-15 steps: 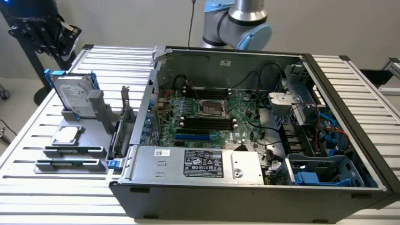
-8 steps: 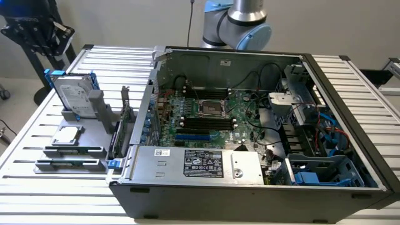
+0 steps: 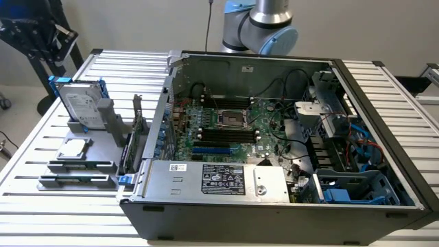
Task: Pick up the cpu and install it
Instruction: 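Reach for the cpu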
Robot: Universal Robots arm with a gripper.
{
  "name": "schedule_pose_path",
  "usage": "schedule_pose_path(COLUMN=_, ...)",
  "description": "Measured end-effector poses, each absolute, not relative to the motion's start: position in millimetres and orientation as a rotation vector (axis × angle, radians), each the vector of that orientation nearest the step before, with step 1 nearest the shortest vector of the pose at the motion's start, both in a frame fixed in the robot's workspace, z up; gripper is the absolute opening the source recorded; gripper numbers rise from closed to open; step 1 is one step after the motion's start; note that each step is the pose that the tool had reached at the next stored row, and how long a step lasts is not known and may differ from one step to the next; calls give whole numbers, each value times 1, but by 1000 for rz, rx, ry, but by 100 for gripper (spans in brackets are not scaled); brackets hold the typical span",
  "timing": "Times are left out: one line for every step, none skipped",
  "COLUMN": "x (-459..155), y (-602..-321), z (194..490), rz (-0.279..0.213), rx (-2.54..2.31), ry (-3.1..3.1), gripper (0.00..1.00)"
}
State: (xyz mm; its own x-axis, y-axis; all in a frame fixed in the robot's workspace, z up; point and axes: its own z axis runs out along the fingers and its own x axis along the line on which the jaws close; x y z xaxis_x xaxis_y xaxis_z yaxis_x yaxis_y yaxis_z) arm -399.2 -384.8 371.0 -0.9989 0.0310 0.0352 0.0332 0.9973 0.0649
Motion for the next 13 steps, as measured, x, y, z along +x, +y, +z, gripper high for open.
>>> schedule_pose_path(x=-400, y=-385, z=370, rz=-102, rx=-40, ry=-3105, gripper=11)
schedule_pose_path(x=-402, y=-385, z=369, rz=-102, rx=-31, ry=-3105, gripper=11)
schedule_pose_path(x=-403, y=-385, z=368, rz=-101, rx=-22, ry=-3105, gripper=11)
schedule_pose_path(x=-405, y=-385, z=367, rz=-101, rx=-14, ry=-3105, gripper=11)
schedule_pose_path(x=-406, y=-385, z=367, rz=-101, rx=-6, ry=-3105, gripper=11)
schedule_pose_path(x=-408, y=-385, z=366, rz=-101, rx=2, ry=-3105, gripper=11)
schedule_pose_path(x=-409, y=-385, z=365, rz=-101, rx=10, ry=-3105, gripper=11)
schedule_pose_path(x=-411, y=-385, z=364, rz=-101, rx=18, ry=-3104, gripper=11)
schedule_pose_path(x=-412, y=-385, z=364, rz=-101, rx=25, ry=-3104, gripper=11)
schedule_pose_path(x=-414, y=-385, z=363, rz=-100, rx=32, ry=-3104, gripper=11)
schedule_pose_path(x=-416, y=-385, z=363, rz=-100, rx=38, ry=-3104, gripper=11)
schedule_pose_path(x=-417, y=-384, z=362, rz=-100, rx=45, ry=-3104, gripper=11)
schedule_pose_path(x=-419, y=-384, z=362, rz=-100, rx=53, ry=-3103, gripper=11)
